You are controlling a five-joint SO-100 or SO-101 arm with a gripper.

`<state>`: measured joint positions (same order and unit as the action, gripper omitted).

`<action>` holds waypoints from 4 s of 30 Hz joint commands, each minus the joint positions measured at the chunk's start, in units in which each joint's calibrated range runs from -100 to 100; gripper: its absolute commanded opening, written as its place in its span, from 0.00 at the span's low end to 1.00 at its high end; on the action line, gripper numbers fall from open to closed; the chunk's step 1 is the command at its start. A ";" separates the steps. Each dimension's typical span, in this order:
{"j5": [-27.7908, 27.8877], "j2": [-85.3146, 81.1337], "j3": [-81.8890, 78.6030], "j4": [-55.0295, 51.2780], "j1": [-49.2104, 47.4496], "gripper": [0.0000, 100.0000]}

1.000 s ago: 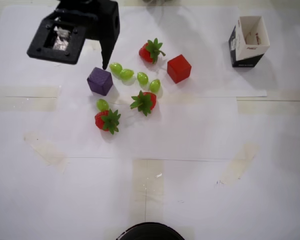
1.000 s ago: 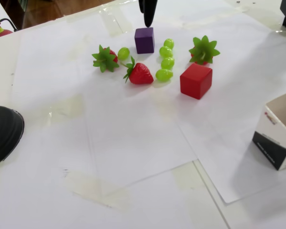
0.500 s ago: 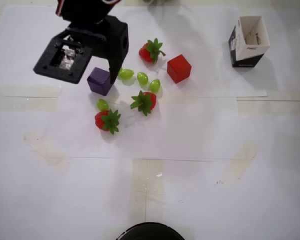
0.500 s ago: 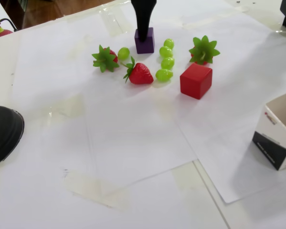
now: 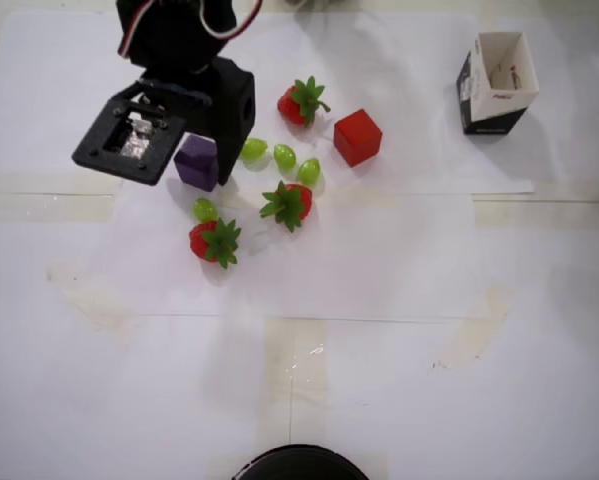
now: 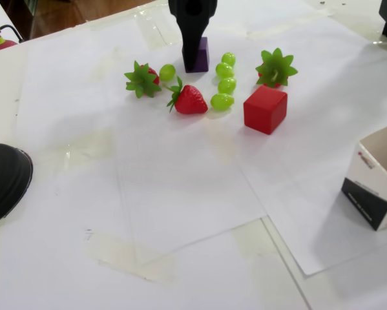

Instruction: Put the purple cube on top of the red cube

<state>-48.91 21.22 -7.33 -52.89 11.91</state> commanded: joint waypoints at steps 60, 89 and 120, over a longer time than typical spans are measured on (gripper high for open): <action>6.84 -24.91 13.60 -22.20 -20.73 0.05; 6.94 -27.67 -13.22 -12.56 -26.69 0.04; 6.79 -25.86 -21.12 -3.98 -25.73 0.04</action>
<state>-42.03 -2.23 -28.14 -58.58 -13.86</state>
